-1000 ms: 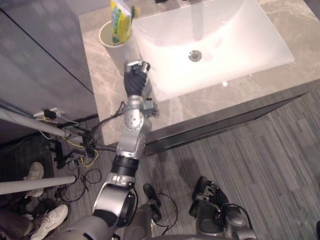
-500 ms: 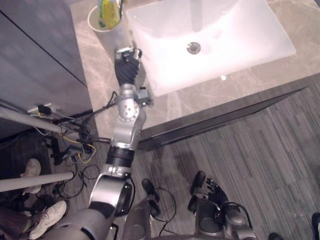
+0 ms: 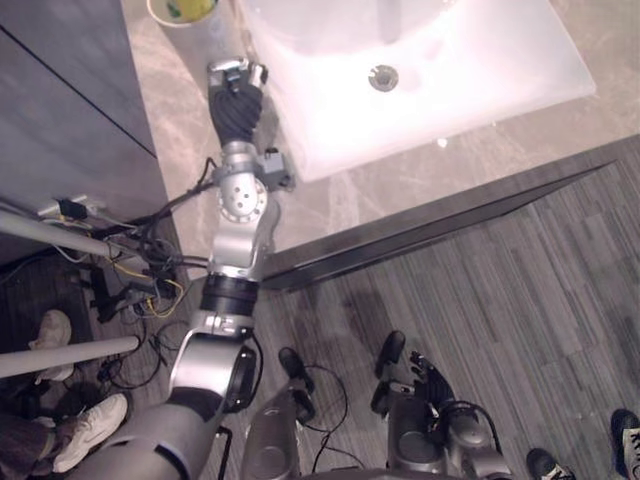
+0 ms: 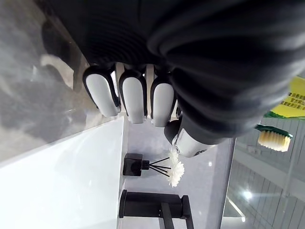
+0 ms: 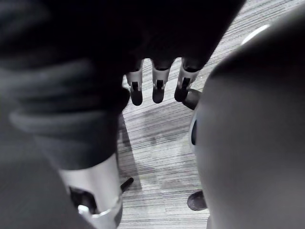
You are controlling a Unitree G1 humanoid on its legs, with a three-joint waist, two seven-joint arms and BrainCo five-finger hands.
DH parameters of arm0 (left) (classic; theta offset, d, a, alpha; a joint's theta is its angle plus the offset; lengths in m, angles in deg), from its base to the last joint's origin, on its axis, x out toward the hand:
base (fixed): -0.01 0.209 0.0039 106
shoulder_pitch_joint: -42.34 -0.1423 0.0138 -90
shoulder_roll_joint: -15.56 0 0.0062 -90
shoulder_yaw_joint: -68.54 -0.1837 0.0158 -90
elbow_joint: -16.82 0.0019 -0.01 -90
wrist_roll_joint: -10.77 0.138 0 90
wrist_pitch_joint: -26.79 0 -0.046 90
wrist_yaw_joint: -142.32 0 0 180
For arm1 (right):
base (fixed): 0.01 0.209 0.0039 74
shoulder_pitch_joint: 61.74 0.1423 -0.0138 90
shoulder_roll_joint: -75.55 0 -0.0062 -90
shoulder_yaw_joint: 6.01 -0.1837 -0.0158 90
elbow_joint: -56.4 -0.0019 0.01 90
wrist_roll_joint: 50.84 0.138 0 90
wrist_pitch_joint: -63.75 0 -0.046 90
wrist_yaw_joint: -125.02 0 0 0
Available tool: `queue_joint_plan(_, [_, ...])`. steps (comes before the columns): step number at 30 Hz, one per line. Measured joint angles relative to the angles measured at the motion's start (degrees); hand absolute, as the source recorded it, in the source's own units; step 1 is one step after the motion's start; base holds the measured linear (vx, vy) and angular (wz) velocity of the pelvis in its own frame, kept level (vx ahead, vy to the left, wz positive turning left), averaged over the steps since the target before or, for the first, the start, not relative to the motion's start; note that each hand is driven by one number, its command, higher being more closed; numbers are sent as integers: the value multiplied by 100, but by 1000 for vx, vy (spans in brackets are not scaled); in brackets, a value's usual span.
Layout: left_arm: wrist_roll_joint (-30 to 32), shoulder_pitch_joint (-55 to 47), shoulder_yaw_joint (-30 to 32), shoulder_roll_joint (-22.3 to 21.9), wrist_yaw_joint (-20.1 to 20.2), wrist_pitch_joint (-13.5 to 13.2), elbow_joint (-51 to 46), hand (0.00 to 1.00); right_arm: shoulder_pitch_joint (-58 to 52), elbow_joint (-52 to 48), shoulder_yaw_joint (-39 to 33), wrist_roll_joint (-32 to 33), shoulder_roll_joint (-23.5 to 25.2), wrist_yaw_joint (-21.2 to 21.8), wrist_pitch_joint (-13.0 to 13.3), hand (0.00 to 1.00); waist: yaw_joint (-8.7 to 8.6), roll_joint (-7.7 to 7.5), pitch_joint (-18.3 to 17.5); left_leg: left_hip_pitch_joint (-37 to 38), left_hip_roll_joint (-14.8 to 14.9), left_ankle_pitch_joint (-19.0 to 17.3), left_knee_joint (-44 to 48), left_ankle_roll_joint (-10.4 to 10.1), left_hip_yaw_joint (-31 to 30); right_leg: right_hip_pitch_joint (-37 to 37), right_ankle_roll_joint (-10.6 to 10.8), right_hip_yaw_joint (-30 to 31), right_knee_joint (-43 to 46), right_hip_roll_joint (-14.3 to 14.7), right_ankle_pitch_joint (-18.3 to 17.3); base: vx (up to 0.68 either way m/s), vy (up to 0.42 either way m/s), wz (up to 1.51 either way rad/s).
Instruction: Organize washtable
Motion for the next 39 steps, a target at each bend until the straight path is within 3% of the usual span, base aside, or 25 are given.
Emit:
queue_joint_plan(18, [12, 586, 6, 179, -151, 100, 30, 100, -31, -257, 136, 66, -50, 8, 84, 0, 9, -94, 253, -201, 79, -14, 190, 20, 16, -152, -52, 21, 13, 24, 63, 0, 0, 0])
queue_joint_plan(32, [-1, 816, 43, 191, -144, 202, 196, 100, -233, -526, 133, 118, -91, 14, 94, 0, 44, -94, 255, -354, 150, -49, 327, 65, 36, -254, -83, 40, 9, 21, 127, -2, 5, 0])
queue_joint_plan(39, [0, 972, 49, 206, -148, 255, 300, 100, -343, -656, 132, 120, -127, 40, 95, 0, 136, -92, 257, -457, 201, -77, 425, 67, 60, -353, -107, 91, 2, 46, 167, -6, 21, -3])
